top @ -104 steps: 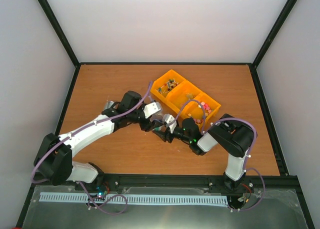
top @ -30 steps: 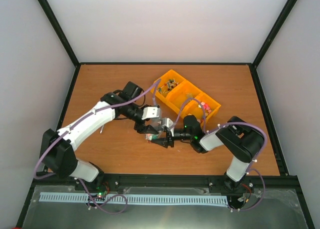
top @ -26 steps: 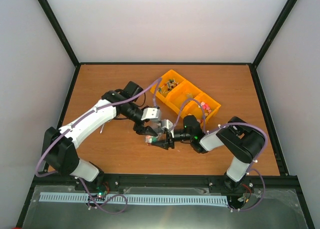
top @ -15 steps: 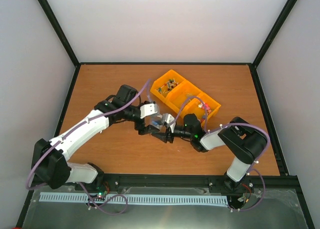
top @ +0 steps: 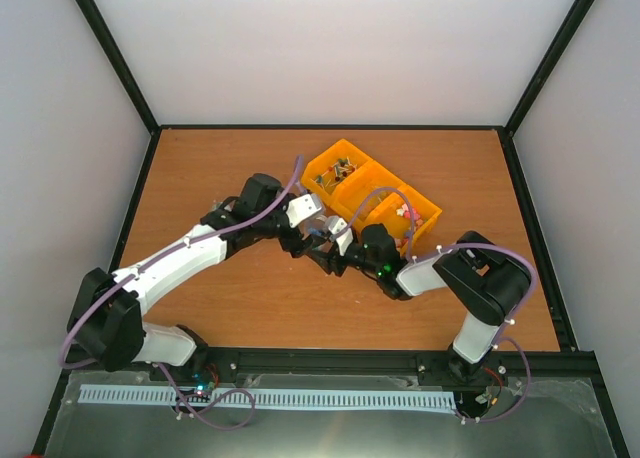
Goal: Pack the candies
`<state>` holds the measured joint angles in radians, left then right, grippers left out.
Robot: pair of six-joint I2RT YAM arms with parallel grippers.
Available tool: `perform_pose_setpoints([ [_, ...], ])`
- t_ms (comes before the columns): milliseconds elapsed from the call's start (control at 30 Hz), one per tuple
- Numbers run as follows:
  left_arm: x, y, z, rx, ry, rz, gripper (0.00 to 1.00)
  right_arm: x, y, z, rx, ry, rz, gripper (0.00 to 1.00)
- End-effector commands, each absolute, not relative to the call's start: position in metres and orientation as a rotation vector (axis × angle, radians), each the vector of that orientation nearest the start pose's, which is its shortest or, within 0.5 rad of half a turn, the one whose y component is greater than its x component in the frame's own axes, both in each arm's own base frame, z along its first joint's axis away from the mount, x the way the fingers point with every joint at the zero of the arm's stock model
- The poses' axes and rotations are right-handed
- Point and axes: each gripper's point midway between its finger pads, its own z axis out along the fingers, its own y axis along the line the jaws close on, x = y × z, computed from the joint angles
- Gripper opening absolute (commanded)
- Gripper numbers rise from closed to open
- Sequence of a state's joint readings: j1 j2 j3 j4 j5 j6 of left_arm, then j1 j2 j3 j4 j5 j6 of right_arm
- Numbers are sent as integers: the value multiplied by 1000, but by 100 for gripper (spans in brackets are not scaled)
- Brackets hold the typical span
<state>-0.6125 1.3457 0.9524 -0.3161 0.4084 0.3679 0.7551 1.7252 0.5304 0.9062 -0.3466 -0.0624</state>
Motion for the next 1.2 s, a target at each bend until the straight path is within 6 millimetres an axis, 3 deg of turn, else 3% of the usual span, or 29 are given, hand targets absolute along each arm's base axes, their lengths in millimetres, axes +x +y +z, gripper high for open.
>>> perform_pose_setpoints([
  [0,289,-285,188,1198,1884,-567,89,280,347,118,-949,1604,806,24],
  [233,285,-286,184,1237,1878,-571,78,272,350,124,-970,1579,848,23],
  [600,267,-278,177,1353,1880,-612,49,258,351,130,-1057,1516,907,19],
  [833,221,-273,182,1604,1766,-831,40,244,345,139,-1139,1426,1008,16],
  [1000,173,-267,192,1821,1568,-1026,39,226,344,150,-1218,1336,1090,15],
  [1167,153,-258,198,1974,1495,-1112,39,217,342,153,-1262,1302,1133,15],
])
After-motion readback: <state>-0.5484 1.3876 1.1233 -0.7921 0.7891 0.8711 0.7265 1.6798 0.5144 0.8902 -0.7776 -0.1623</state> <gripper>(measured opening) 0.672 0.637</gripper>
